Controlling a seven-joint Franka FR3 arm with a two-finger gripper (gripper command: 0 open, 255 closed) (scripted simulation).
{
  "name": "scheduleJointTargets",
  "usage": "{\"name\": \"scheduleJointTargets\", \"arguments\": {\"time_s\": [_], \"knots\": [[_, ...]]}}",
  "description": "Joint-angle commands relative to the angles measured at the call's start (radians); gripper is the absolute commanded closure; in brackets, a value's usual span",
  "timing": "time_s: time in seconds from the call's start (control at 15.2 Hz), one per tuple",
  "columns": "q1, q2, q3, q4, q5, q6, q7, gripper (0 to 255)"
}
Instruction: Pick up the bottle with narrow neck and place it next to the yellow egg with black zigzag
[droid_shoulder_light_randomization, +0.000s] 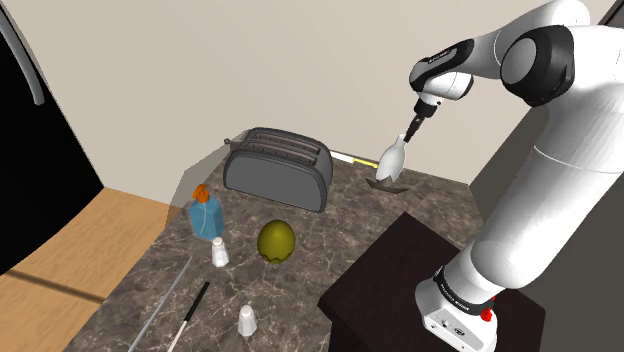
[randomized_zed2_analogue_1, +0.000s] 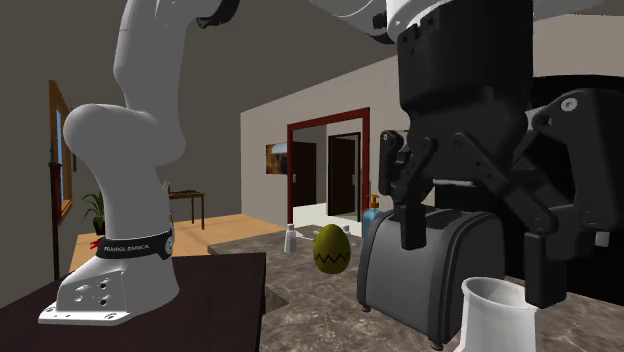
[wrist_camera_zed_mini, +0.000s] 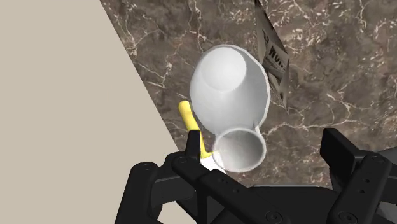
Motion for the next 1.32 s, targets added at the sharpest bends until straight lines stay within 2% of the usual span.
{"name": "scheduleJointTargets", "arguments": {"time_s": [0.0, 0.46, 0.99, 1.06, 1.25], "knots": [[-0.029, 0.061, 0.010, 0.033, 0.058, 0.010, -0.052, 0], [-0.049, 0.122, 0.038, 0.012, 0.116, 0.077, -0.090, 0], [-0.049, 0.122, 0.038, 0.012, 0.116, 0.077, -0.090, 0], [-0.049, 0.122, 0.038, 0.012, 0.116, 0.077, -0.090, 255], [-0.049, 0.122, 0.038, 0.012, 0.116, 0.077, -0.090, 255]]}}
